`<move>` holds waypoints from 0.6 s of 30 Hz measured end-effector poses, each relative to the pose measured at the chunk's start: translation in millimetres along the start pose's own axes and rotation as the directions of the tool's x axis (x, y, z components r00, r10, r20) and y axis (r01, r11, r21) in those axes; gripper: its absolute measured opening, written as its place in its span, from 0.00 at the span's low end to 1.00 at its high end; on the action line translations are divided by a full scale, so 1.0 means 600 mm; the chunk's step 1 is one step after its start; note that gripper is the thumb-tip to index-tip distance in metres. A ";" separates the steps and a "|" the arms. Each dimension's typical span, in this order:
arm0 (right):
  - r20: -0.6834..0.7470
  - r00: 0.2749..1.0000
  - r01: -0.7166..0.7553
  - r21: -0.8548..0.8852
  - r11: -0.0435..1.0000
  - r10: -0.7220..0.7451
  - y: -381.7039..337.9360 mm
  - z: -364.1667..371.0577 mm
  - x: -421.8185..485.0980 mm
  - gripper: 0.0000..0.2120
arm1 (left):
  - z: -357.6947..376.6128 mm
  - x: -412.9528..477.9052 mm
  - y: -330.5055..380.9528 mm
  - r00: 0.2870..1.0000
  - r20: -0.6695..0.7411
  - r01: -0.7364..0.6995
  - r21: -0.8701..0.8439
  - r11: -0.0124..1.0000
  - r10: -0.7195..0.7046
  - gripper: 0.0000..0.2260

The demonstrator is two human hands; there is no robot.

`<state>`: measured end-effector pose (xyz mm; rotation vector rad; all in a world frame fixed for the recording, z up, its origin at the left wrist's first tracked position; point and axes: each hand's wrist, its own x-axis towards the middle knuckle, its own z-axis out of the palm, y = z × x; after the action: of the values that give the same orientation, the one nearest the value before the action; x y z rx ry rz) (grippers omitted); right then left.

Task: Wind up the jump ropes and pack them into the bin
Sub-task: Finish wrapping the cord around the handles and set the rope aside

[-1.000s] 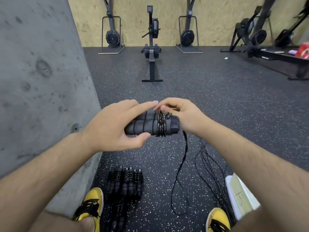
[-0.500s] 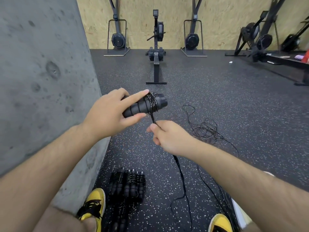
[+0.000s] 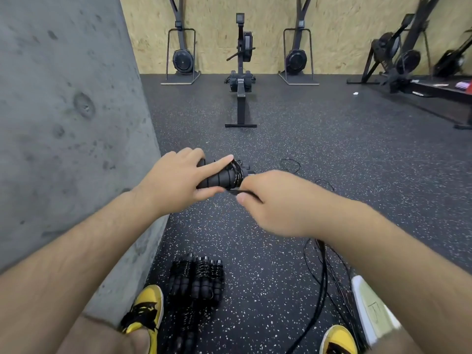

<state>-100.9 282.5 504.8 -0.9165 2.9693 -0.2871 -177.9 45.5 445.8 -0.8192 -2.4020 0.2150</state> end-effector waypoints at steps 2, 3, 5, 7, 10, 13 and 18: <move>-0.085 0.996 0.026 -0.165 0.986 -0.041 0.013 -0.009 0.001 0.11 | -0.001 0.002 0.007 0.999 0.000 -0.049 -0.021 0.999 0.049 0.30; -0.126 0.990 0.035 -0.228 0.973 -0.066 0.021 -0.012 0.004 0.12 | -0.003 0.003 0.011 0.997 -0.003 -0.076 -0.032 0.997 0.076 0.30; -0.205 0.971 0.063 -0.287 0.956 -0.126 0.037 -0.015 0.012 0.13 | -0.006 0.003 0.019 0.991 -0.011 -0.132 -0.061 0.989 0.132 0.30; -0.273 0.946 0.099 -0.273 0.957 -0.175 0.055 -0.017 0.023 0.13 | -0.007 0.002 0.027 0.984 -0.008 -0.181 -0.095 0.979 0.181 0.30; -0.319 0.932 0.110 -0.201 0.973 -0.171 0.089 -0.016 0.041 0.09 | -0.015 0.001 0.038 0.978 -0.008 -0.208 -0.164 0.964 0.210 0.31; -0.325 0.935 0.155 0.017 0.988 -0.141 0.118 -0.009 0.053 0.06 | -0.030 0.001 0.043 0.975 -0.032 -0.221 -0.246 0.944 0.220 0.31; -0.339 0.931 0.248 0.315 0.916 -0.135 0.132 0.004 0.063 0.04 | -0.056 -0.002 0.057 0.977 -0.026 -0.204 -0.372 0.906 0.209 0.33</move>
<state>-176.0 325.1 489.6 -1.2110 2.9316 -1.0263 -140.5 71.2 461.3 -1.2511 -2.4020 -0.1635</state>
